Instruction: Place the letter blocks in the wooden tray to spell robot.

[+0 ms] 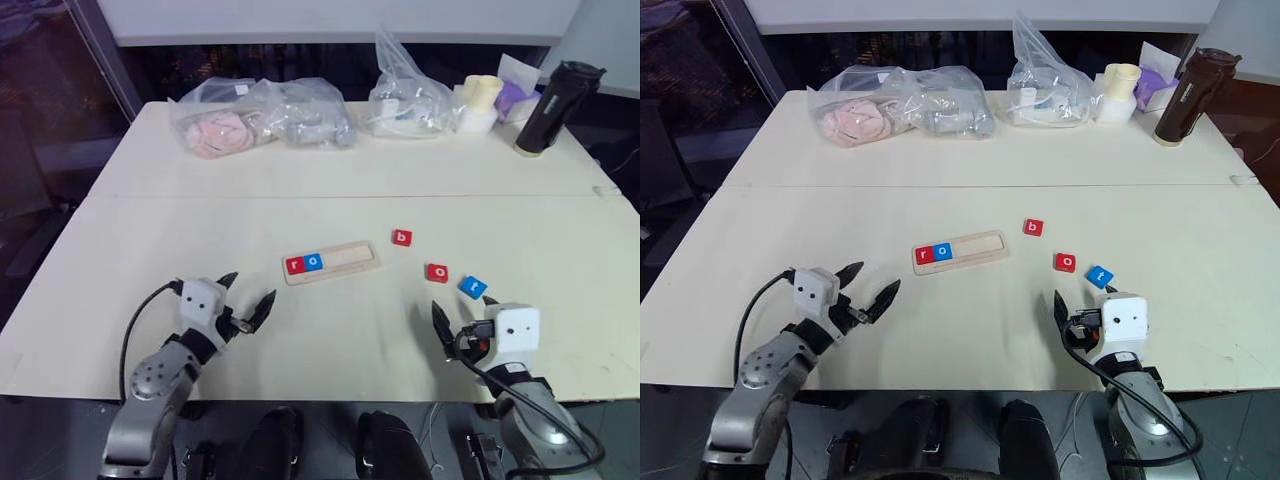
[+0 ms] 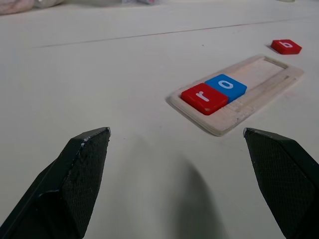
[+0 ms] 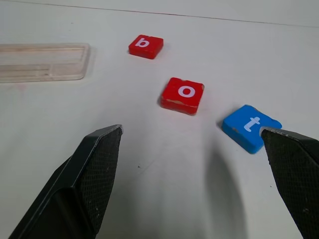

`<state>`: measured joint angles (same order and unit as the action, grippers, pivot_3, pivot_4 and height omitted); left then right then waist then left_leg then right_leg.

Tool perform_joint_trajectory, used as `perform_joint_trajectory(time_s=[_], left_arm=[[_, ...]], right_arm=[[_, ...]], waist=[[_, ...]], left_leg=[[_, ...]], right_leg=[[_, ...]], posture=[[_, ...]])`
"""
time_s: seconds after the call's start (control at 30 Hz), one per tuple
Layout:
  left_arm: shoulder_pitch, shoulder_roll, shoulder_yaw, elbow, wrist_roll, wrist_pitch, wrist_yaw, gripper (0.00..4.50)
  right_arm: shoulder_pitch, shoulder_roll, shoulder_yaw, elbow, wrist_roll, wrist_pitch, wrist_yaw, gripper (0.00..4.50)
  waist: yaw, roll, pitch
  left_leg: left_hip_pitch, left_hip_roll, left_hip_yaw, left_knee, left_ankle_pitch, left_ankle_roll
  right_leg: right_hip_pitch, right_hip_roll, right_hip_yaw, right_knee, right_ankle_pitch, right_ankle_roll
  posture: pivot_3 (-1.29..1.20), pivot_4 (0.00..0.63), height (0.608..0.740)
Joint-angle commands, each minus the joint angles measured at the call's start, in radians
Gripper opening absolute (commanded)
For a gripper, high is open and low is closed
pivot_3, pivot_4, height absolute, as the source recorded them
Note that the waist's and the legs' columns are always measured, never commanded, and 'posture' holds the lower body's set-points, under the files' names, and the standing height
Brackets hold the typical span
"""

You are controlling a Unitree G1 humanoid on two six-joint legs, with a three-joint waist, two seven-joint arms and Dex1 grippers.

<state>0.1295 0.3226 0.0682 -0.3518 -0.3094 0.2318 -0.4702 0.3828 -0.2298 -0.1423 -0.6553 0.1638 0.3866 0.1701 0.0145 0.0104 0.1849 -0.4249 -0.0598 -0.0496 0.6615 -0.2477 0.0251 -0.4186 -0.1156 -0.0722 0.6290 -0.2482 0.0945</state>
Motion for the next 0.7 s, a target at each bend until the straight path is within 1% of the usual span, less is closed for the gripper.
perform_joint_trajectory(time_s=[0.03, 0.13, 0.23, 0.37, 0.5, 0.7], left_arm=[[-0.023, 0.036, 0.018, -0.024, -0.021, 0.001, -0.035, 4.5], [-0.027, 0.05, 0.04, -0.036, -0.066, 0.032, -0.046, 4.5], [-0.052, 0.044, 0.021, -0.075, -0.118, 0.083, -0.055, 4.5], [-0.088, 0.051, 0.02, -0.087, -0.128, 0.129, -0.042, 4.5], [-0.088, 0.062, 0.019, -0.095, -0.129, 0.14, -0.051, 4.5], [-0.085, 0.095, -0.001, -0.1, -0.135, 0.153, -0.094, 4.5]], right_arm=[[-0.029, -0.021, 0.019, -0.076, 0.005, 0.005, 0.02, 4.47], [-0.038, -0.016, 0.049, -0.108, -0.004, 0.035, 0.009, 4.47], [-0.064, -0.039, 0.041, -0.098, 0.002, 0.04, 0.032, 4.47], [-0.067, -0.043, 0.034, -0.07, 0.008, 0.037, 0.05, 4.47], [-0.06, -0.041, 0.047, -0.071, -0.002, 0.032, 0.055, 4.47], [-0.071, -0.057, 0.059, -0.063, -0.006, 0.024, 0.084, 4.47]], waist=[[0.0, 0.0, 0.0], [0.0, 0.0, 0.0], [0.001, 0.0, 0.0], [0.002, -0.001, 0.0], [-0.002, -0.001, 0.0], [-0.001, -0.001, 0.0]], left_leg=[[0.0, 0.0, 0.0, 0.0, 0.0, 0.0], [0.0, 0.0, 0.0, 0.0, 0.0, 0.0], [0.0, 0.0, 0.0, 0.0, 0.0, 0.0], [0.0, 0.0, 0.001, 0.001, 0.0, 0.0], [0.001, 0.0, 0.001, 0.001, 0.0, 0.0], [0.002, 0.0, 0.001, 0.001, 0.0, 0.0]], right_leg=[[0.0, 0.0, 0.0, 0.0, 0.0, 0.0], [0.0, 0.0, 0.0, 0.0, 0.0, 0.0], [0.0, 0.0, 0.0, 0.0, 0.002, -0.002], [0.001, 0.0, 0.0, 0.0, 0.002, -0.003], [0.005, 0.001, 0.001, 0.0, 0.002, -0.003], [0.006, 0.002, 0.001, 0.001, 0.001, -0.002]], posture=[[0.0, 0.15, 0.74], [0.0, 0.15, 0.74], [0.0, 0.15, 0.74], [0.0, 0.15, 0.74], [0.0, 0.15, 0.74], [0.0, 0.15, 0.74]])
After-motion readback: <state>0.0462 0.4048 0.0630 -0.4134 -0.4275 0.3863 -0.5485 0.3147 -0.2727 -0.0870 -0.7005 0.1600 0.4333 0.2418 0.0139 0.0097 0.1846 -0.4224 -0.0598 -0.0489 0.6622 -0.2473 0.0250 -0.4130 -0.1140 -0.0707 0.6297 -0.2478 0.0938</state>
